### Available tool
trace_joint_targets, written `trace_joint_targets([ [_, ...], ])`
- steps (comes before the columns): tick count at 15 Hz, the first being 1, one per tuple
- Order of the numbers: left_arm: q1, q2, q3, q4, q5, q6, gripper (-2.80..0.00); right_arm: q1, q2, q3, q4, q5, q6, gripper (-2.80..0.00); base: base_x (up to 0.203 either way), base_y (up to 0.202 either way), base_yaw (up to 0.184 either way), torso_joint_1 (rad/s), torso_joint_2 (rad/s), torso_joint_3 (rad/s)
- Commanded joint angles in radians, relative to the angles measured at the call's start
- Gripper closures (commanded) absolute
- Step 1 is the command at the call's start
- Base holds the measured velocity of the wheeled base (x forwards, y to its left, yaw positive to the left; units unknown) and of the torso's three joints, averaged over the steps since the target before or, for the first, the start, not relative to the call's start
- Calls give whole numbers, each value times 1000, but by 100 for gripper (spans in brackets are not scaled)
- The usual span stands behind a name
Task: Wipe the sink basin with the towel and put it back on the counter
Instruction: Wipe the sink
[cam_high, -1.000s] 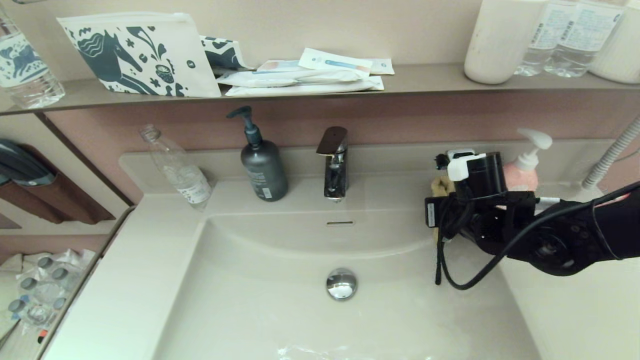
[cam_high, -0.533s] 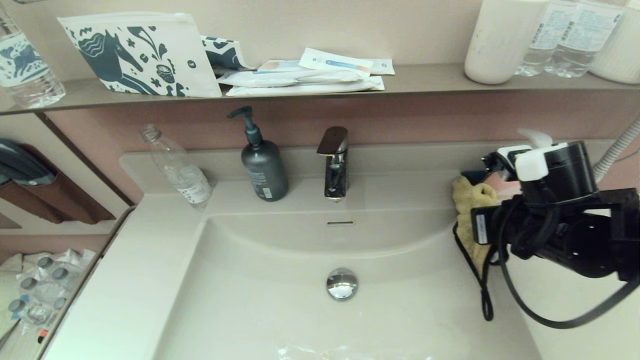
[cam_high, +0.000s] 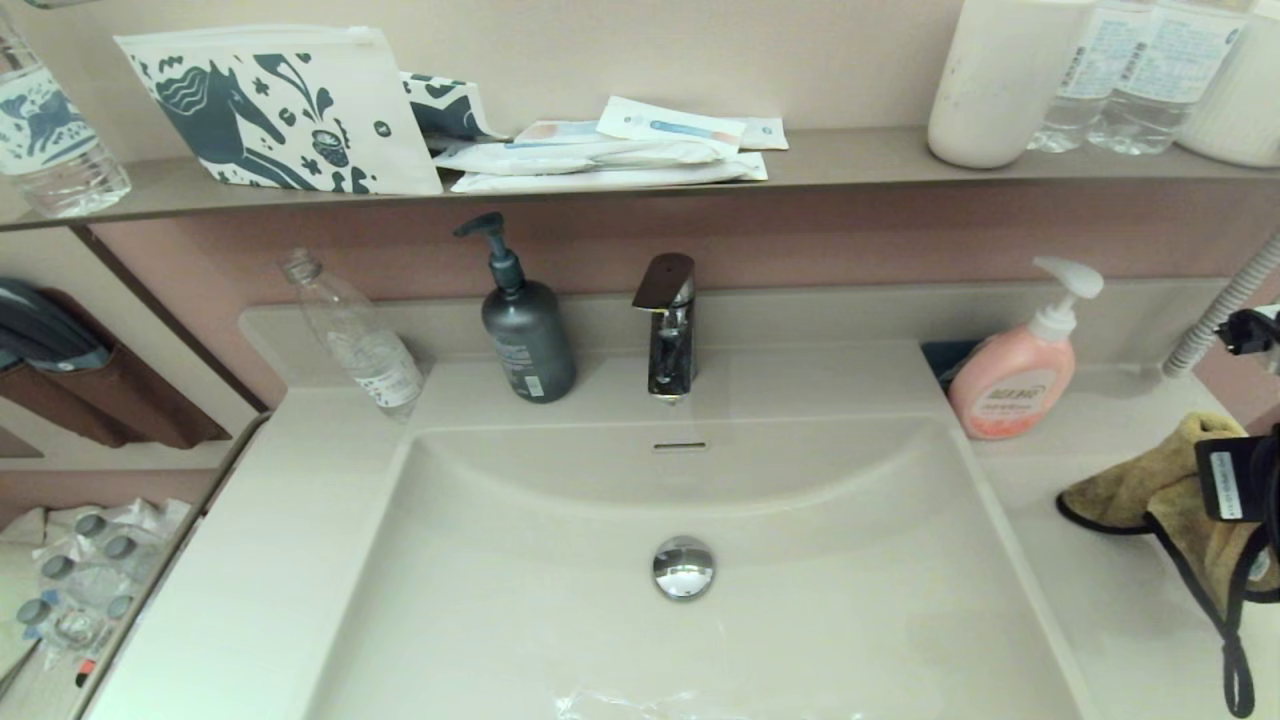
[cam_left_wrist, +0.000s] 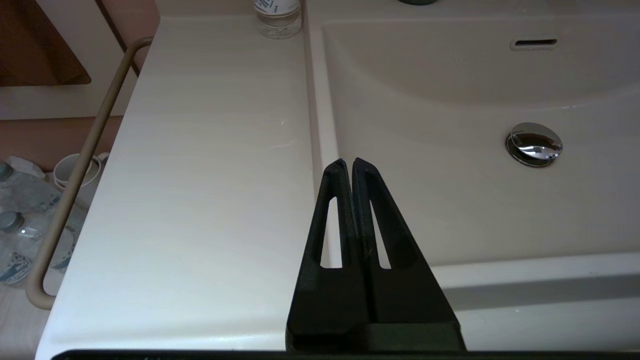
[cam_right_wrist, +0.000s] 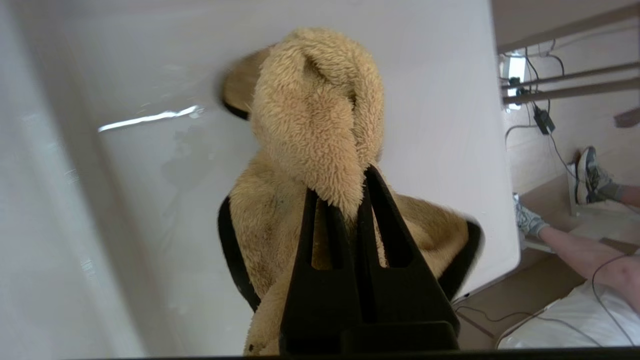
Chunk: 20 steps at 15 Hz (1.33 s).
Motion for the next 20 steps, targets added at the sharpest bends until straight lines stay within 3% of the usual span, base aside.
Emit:
trace_joint_targets([
  [1, 0, 0, 0, 0, 0, 0, 0, -96, -7, -1, -41, 35, -24, 0, 0, 0, 0, 0, 0, 0],
  [6, 0, 0, 0, 0, 0, 0, 0, -143, 104, 0, -188, 60, -31, 0, 0, 0, 0, 0, 0, 0],
  [12, 0, 0, 0, 0, 0, 0, 0, -174, 232, 15, -265, 50, -33, 0, 0, 0, 0, 0, 0, 0],
  [13, 0, 0, 0, 0, 0, 0, 0, -185, 259, 17, -289, 49, -36, -280, 0, 0, 0, 0, 0, 0],
  [18, 0, 0, 0, 0, 0, 0, 0, -198, 249, -20, -291, 50, -12, -280, 0, 0, 0, 0, 0, 0],
  [20, 0, 0, 0, 0, 0, 0, 0, -201, 189, -53, -212, 71, -14, -280, 0, 0, 0, 0, 0, 0],
])
